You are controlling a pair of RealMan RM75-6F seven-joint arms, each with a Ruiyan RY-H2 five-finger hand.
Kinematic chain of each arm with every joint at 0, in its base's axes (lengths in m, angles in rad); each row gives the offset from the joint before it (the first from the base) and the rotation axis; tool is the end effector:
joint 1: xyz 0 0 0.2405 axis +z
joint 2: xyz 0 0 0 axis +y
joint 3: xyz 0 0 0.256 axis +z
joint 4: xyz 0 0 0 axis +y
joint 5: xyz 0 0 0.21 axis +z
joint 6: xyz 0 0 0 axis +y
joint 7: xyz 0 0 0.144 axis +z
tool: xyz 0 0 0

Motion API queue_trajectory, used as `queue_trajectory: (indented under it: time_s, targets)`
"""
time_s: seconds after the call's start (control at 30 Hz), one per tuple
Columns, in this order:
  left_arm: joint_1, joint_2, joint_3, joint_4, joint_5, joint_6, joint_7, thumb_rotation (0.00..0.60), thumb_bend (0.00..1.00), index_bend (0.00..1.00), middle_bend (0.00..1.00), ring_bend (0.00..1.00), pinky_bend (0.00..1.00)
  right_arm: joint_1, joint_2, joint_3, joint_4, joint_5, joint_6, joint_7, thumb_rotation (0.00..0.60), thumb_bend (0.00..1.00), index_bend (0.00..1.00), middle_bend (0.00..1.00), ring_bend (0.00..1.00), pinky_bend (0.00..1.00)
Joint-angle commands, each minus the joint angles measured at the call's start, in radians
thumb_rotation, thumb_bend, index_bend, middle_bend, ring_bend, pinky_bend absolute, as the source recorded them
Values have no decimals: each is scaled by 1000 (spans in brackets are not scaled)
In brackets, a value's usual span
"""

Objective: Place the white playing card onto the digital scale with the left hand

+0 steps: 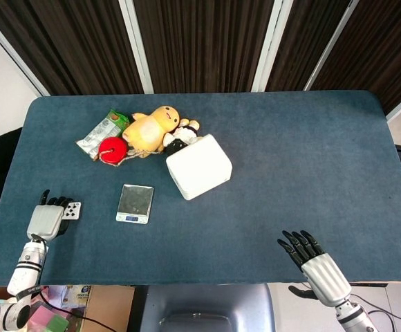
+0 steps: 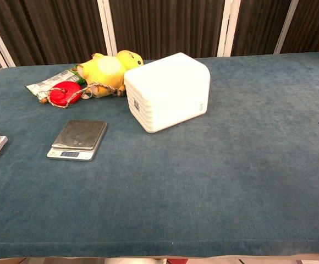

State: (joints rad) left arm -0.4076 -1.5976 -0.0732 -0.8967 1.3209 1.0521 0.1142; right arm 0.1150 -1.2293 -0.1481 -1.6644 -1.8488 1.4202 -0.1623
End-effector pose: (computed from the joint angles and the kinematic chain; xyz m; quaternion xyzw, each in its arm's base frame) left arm -0.3599 0.3030 0.0372 -0.6922 -0.3504 -0.2301 0.5875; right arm -0.2526 -0.1318 0.0754 0.7400 -0.3519 0.3913 0.4188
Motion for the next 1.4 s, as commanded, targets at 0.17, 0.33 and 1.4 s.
queue_trajectory:
  time_s: [0.17, 0.33, 1.4]
  targets:
    - [-32, -48, -36, -52, 93, 169, -42, 600, 543, 850, 877, 466, 0, 2, -5, -6, -4, -9, -7, -6, 600, 110, 0, 0, 0, 0]
    - [-85, -76, -53, -129, 118, 165, 23, 600, 545, 848, 876, 466, 0, 4, -4, -8, -6, -12, -10, -4, 600, 109, 0, 0, 0, 0]
    - [-112, -122, -37, -270, 100, 154, 172, 600, 348, 19, 0, 0, 0, 11, 42, -18, 0, -37, 37, 114, 600, 109, 0, 0, 0, 0]
